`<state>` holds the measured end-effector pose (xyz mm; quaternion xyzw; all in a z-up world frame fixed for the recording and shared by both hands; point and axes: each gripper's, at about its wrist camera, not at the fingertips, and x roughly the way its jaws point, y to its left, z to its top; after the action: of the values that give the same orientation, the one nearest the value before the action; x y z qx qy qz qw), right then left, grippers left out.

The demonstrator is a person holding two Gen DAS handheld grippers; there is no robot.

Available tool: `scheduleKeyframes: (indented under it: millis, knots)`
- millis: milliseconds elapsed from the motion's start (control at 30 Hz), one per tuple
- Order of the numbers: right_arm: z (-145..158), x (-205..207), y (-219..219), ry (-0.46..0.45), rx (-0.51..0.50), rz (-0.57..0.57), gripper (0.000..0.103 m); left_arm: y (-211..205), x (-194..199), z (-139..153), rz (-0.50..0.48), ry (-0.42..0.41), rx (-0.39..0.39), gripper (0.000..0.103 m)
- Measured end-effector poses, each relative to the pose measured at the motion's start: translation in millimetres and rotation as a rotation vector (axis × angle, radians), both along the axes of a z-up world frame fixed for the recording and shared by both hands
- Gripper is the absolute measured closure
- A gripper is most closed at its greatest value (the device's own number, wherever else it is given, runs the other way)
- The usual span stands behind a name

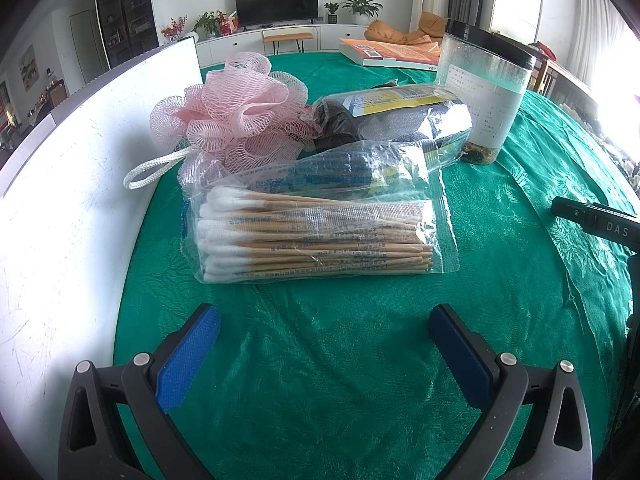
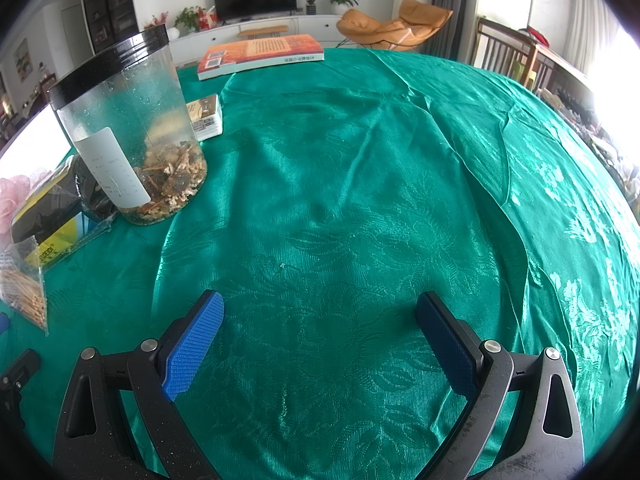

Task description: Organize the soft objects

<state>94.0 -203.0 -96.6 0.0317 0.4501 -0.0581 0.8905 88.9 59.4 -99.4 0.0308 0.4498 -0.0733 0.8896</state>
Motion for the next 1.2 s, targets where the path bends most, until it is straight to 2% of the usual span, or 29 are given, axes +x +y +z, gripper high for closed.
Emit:
scheduleKeyframes:
  millis: [1200]
  knots:
    - [-0.2, -0.4, -0.4, 0.0, 0.0, 0.0, 0.005, 0.3, -0.4, -0.1, 0.001, 0.0, 0.0, 0.0]
